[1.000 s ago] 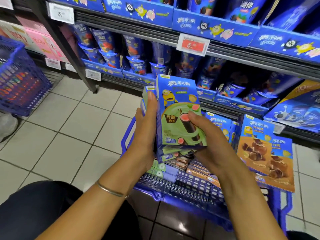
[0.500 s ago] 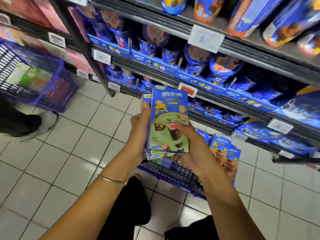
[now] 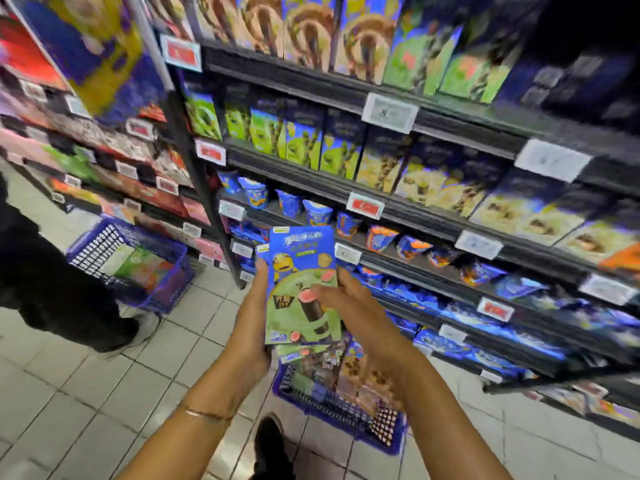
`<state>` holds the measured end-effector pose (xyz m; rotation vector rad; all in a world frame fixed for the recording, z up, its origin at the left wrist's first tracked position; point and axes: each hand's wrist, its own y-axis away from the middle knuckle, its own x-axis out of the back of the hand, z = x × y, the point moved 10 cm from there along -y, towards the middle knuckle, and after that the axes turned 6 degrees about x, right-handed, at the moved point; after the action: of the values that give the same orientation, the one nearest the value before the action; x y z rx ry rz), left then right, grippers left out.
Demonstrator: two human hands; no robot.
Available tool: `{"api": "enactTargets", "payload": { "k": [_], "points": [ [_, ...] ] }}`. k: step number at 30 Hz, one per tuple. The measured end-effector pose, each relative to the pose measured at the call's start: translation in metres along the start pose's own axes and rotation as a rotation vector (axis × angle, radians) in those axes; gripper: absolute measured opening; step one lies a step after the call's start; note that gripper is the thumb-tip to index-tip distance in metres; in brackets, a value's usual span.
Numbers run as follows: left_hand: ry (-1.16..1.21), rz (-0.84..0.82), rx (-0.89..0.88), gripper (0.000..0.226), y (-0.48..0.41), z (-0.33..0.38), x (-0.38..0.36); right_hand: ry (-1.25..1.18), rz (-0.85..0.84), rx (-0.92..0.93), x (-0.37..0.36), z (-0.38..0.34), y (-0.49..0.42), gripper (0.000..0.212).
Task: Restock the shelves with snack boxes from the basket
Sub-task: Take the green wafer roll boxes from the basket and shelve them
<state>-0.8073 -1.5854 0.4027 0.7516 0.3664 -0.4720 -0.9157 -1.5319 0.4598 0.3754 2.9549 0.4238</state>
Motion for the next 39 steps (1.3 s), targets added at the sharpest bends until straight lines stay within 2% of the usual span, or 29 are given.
{"api": "enactTargets", "payload": {
  "k": [4, 7, 15, 19, 24, 27, 32, 35, 36, 39],
  "points": [
    [-0.075, -0.097, -0.112, 0.067, 0.029, 0.046, -0.052, 0.038, 0.078, 0.135, 0.014, -0.054, 0.021, 0.022],
    [-0.130, -0.195, -0.186, 0.068, 0.044, 0.078, -0.091, 0.095, 0.129, 0.262, 0.025, -0.097, 0.033, 0.032],
    [-0.200, -0.328, -0.420, 0.061, 0.067, 0.155, -0.160, 0.146, 0.129, 0.447, 0.048, -0.187, 0.051, 0.045],
    [-0.233, -0.324, -0.517, 0.057, 0.065, 0.193, -0.180, 0.142, 0.202, 0.516, 0.059, -0.228, 0.053, 0.037],
    [-0.271, -0.311, -0.604, 0.077, 0.056, 0.249, -0.203, 0.150, 0.317, 0.587, 0.062, -0.277, 0.045, 0.030],
    [-0.280, -0.271, -0.668, 0.082, 0.043, 0.285, -0.209, 0.155, 0.350, 0.597, 0.063, -0.301, 0.036, 0.028],
    [-0.341, -0.249, -0.758, 0.079, 0.026, 0.331, -0.224, 0.208, 0.357, 0.615, 0.073, -0.339, 0.024, 0.025],
    [-0.422, -0.167, -0.866, 0.058, 0.030, 0.359, -0.237, 0.237, 0.373, 0.633, 0.093, -0.363, 0.023, 0.026],
    [-0.425, -0.141, -0.900, 0.059, 0.033, 0.369, -0.239, 0.232, 0.382, 0.647, 0.103, -0.372, 0.025, 0.026],
    [-0.367, -0.134, -0.911, 0.093, 0.036, 0.390, -0.253, 0.215, 0.429, 0.695, 0.141, -0.403, 0.030, 0.025]
  ]
}}
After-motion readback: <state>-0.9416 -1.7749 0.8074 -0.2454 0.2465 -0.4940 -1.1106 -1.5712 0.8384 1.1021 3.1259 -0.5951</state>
